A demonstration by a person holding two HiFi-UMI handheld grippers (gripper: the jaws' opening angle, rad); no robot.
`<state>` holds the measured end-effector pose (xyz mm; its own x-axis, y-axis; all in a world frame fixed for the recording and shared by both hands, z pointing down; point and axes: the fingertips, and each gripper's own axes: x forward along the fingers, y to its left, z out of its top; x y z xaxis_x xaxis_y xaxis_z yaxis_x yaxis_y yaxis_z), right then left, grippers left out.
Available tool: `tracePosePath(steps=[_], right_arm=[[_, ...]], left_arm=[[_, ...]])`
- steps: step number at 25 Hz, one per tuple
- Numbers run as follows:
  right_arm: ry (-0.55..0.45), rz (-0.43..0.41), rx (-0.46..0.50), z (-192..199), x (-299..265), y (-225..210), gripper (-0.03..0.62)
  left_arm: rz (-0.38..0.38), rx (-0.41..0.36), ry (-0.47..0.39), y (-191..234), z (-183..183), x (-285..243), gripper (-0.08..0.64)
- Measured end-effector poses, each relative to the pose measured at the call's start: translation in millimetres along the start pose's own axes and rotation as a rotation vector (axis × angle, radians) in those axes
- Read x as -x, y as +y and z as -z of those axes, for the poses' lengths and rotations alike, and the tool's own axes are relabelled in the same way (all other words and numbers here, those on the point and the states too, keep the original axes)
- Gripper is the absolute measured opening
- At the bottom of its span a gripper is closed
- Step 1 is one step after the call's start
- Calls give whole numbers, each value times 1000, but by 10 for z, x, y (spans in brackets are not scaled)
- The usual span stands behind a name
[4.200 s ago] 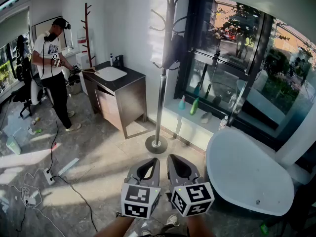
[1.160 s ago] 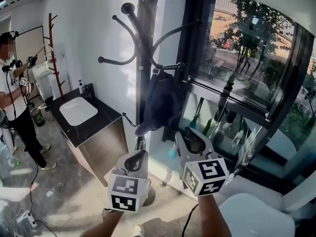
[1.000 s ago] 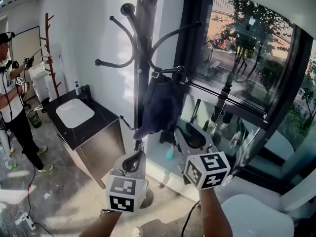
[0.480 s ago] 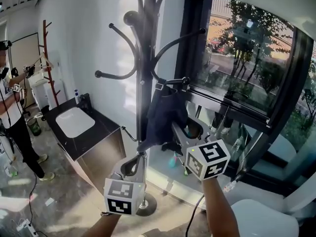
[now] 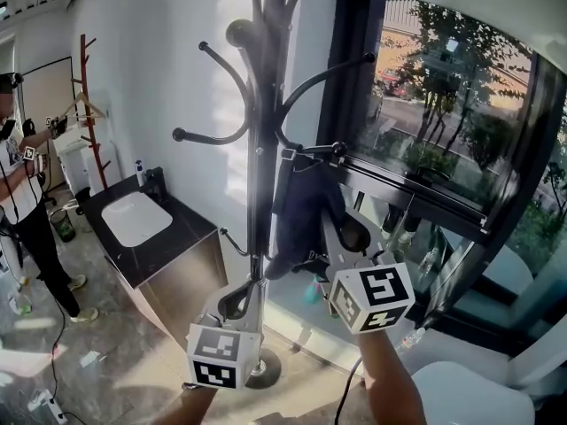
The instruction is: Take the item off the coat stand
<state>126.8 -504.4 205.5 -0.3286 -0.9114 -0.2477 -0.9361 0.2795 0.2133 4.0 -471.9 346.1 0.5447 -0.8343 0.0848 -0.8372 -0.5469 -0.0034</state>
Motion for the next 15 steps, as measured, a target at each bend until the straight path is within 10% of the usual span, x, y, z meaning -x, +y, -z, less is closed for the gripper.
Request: tracePosePath(steps=[15], right_arm=[[-145, 154, -50, -472, 358, -405, 37]], left_arm=[[17, 0, 5, -140, 18, 47, 4]])
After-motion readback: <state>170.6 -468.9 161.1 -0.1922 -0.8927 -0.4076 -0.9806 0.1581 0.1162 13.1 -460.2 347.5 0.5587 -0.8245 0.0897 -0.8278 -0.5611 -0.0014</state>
